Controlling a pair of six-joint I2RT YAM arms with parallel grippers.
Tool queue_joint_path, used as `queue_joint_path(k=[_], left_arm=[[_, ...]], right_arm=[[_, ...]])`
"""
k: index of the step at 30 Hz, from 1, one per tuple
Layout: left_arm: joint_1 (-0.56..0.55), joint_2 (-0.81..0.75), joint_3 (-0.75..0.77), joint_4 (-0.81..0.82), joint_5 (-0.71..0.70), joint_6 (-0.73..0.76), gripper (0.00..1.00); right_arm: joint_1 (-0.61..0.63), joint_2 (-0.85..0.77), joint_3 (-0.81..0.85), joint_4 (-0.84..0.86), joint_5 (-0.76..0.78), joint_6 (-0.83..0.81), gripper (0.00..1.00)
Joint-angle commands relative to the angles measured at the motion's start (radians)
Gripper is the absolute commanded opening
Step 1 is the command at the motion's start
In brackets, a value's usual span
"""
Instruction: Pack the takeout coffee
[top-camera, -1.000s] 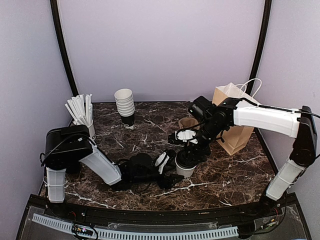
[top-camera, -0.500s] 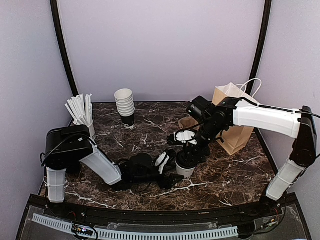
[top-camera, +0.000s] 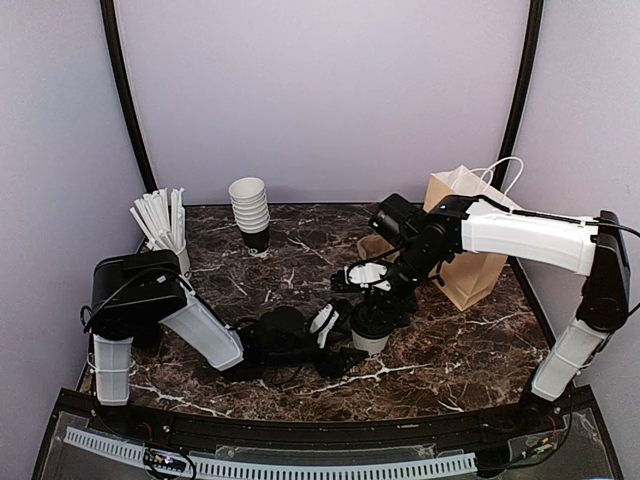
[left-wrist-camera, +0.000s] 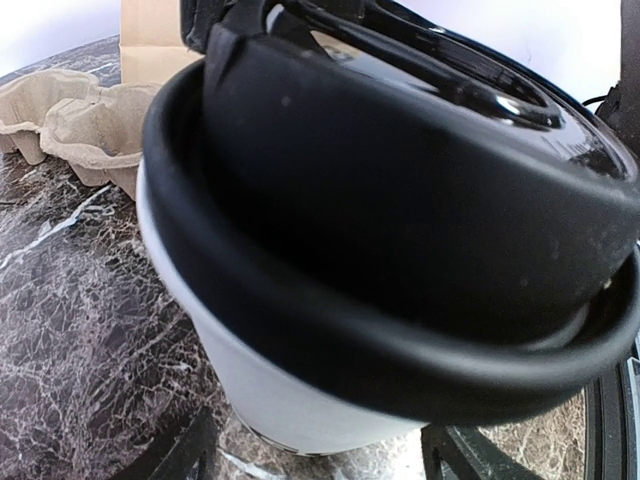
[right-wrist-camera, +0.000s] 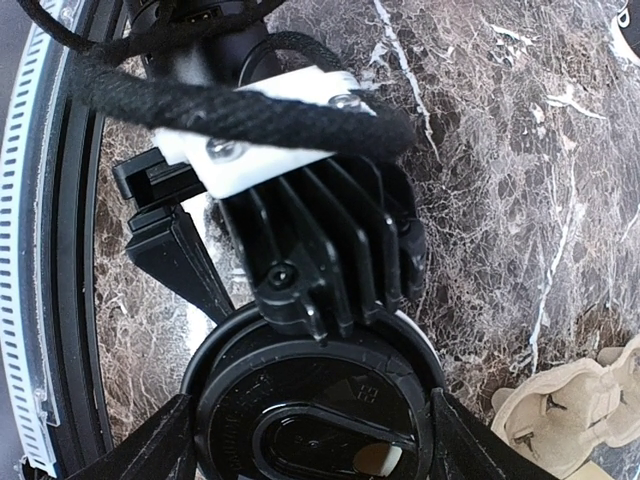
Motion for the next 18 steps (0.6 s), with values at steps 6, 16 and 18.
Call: queue_joint_path(k=[6, 16, 18], left_arm=[[0.003, 0.007, 0.015, 0.013, -0.005, -0.013, 0.73], [0.003, 0.006, 0.006, 0.027, -0.004, -0.014, 0.73], [0.003, 0.001, -0.002, 0.034, -0.004, -0.015, 0.73]], right_arm=[[0.012, 0.035, 0.023, -0.005, 0.020, 0.040, 0.77], [0.030, 0.067, 0.033, -0.046, 0.069, 0.052, 0.78], [0.030, 0.063, 0.036, -0.057, 0.067, 0.054, 0.78]])
